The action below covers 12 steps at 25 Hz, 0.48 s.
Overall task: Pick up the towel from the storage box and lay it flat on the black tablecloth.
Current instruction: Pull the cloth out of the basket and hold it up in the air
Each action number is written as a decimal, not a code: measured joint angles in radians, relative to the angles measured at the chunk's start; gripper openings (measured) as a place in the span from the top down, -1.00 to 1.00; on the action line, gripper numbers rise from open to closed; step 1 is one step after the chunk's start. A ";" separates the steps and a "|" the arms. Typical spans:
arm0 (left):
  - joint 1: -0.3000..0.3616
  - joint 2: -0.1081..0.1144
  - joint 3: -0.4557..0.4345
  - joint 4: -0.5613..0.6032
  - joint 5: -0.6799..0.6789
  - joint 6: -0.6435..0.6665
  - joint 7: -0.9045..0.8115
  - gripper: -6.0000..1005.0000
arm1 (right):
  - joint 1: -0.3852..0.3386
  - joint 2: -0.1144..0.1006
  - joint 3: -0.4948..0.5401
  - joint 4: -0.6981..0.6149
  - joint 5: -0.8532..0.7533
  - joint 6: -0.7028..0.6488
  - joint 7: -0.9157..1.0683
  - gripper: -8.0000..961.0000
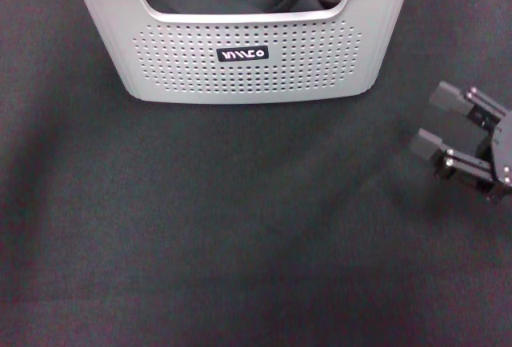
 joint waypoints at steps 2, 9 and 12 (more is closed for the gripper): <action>0.003 0.000 -0.103 -0.021 -0.123 0.138 0.015 0.97 | 0.003 0.001 0.005 -0.034 0.001 -0.018 -0.001 -0.75; 0.009 0.006 -0.364 -0.120 -0.343 0.503 0.006 0.97 | 0.012 0.005 0.005 -0.129 0.026 -0.037 -0.013 -0.75; 0.036 0.006 -0.379 -0.139 -0.337 0.565 0.005 0.97 | 0.026 0.011 -0.002 -0.151 0.027 -0.038 -0.047 -0.75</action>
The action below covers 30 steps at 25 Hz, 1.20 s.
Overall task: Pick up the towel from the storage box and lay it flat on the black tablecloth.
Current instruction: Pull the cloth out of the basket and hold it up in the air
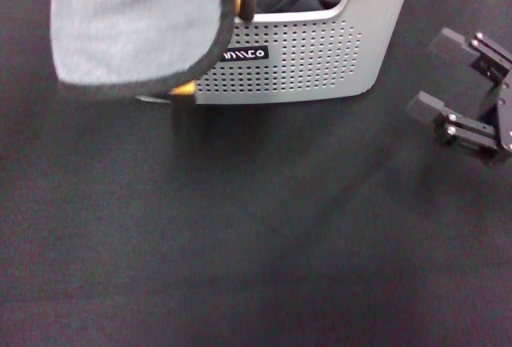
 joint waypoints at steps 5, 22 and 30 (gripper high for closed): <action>0.009 -0.004 0.003 -0.089 0.002 0.063 0.014 0.97 | 0.053 0.002 -0.096 0.054 0.105 0.020 -0.171 -0.68; -0.036 -0.004 0.002 -0.197 -0.011 0.070 0.064 0.97 | 0.102 0.002 -0.987 -0.131 0.956 0.429 -0.918 -0.35; -0.037 -0.004 0.003 -0.211 -0.010 0.071 0.065 0.97 | 0.106 0.002 -1.000 -0.173 0.973 0.443 -0.975 0.05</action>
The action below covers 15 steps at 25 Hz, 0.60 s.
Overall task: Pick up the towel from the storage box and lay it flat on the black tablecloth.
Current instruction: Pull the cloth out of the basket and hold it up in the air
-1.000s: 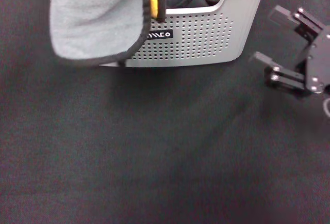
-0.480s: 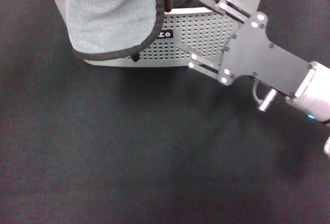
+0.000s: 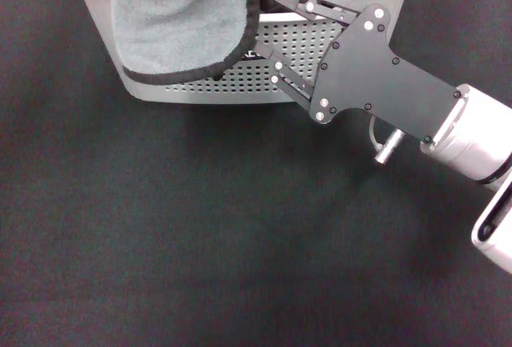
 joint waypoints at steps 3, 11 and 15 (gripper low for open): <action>0.000 0.000 0.000 0.000 0.001 0.000 0.000 0.97 | 0.008 0.000 -0.001 -0.002 0.027 0.012 -0.004 0.13; 0.000 0.000 0.001 -0.001 0.003 0.002 0.000 0.97 | 0.023 0.000 0.004 0.000 0.037 0.016 -0.007 0.17; -0.003 0.002 0.008 -0.012 0.005 0.002 0.000 0.97 | 0.032 0.000 0.005 0.001 0.043 0.018 -0.009 0.18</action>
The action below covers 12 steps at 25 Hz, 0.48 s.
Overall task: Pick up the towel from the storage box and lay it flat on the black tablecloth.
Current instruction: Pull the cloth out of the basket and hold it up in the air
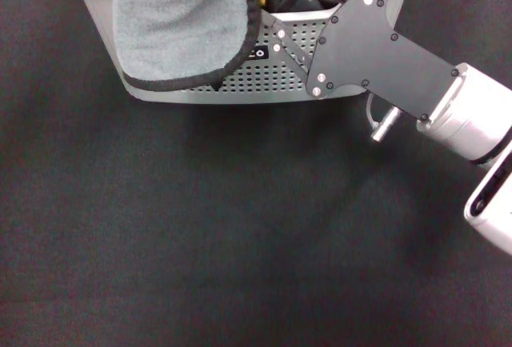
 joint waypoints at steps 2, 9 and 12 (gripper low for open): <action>-0.003 0.001 0.002 -0.005 0.000 0.000 0.000 0.97 | 0.003 0.000 -0.001 0.001 0.012 0.002 -0.009 0.18; -0.008 0.002 0.002 -0.014 0.001 0.000 0.001 0.97 | 0.009 0.000 -0.009 0.004 0.021 0.007 -0.023 0.51; -0.008 0.002 0.002 -0.015 0.001 0.000 0.001 0.97 | 0.006 0.000 -0.008 0.003 0.023 0.007 -0.031 0.62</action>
